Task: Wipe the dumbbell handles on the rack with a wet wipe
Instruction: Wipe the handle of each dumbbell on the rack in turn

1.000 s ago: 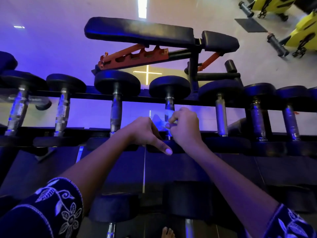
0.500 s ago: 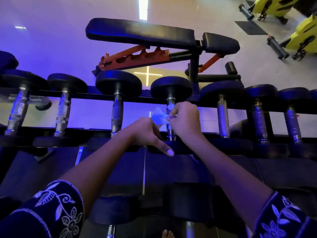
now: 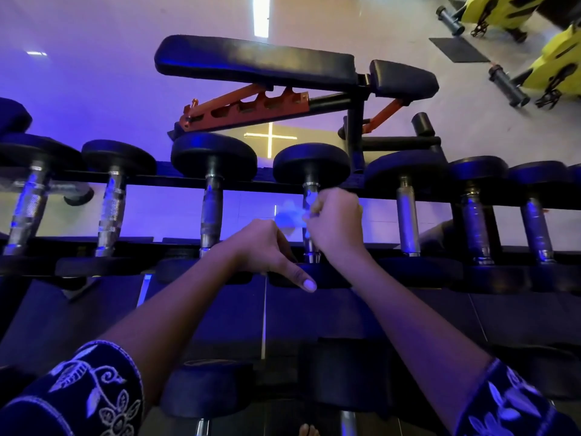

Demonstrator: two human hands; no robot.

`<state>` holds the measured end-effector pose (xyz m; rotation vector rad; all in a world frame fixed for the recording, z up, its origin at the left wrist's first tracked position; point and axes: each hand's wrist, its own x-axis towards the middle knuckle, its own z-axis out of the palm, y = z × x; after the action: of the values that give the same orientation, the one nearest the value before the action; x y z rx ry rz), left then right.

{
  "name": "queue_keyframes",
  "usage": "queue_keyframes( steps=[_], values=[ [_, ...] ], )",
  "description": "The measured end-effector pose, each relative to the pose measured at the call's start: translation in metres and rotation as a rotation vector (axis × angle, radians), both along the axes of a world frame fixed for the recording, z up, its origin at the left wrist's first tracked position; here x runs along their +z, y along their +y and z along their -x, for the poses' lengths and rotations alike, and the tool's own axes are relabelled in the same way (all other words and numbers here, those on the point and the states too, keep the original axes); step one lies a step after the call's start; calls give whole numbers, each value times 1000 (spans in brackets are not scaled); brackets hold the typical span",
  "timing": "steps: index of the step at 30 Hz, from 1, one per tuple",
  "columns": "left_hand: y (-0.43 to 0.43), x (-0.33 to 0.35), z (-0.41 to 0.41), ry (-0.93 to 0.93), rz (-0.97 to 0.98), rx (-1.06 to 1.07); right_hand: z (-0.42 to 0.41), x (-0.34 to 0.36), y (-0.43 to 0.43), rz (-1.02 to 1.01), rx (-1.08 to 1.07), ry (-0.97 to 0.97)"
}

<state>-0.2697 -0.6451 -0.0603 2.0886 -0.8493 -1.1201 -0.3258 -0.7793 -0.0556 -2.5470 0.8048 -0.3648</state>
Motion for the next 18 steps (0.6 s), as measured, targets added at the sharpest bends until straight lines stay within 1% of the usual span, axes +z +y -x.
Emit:
queue_keyframes(
  steps=[2,5,6,7,8,10,11,12,13,15,17,18],
  values=[
    [1,1,1,21,1,4,-21,4,-7,-25,-42,-35],
    [1,2,1,26,5,0,-31,4,-14,-152,-95,-112],
    [1,2,1,25,2,-1,-25,-1,-13,-200,-123,-95],
    [1,2,1,22,0,-4,-15,-6,-13,-295,-156,-71],
    [1,1,0,15,-2,-8,-7,-14,-15,-485,-194,-61],
    [2,-1,-1,-5,-10,-16,4,-20,-19,-1053,-273,-90],
    [2,-2,-1,-11,-14,-17,2,-22,-24,-1242,-314,-138],
    [2,-2,-1,-14,-16,-19,-3,-23,-29,-1357,-331,-194],
    [1,-1,0,-15,-18,-22,-10,-21,-32,-1399,-339,-222],
    [2,1,0,-15,-22,-24,-16,-18,-33,-1462,-286,-204],
    [2,2,1,-19,-27,-21,-7,-15,-30,-1496,-218,-126],
    [2,1,0,-20,-29,-20,0,-17,-30,-1465,-188,-66]
  ],
)
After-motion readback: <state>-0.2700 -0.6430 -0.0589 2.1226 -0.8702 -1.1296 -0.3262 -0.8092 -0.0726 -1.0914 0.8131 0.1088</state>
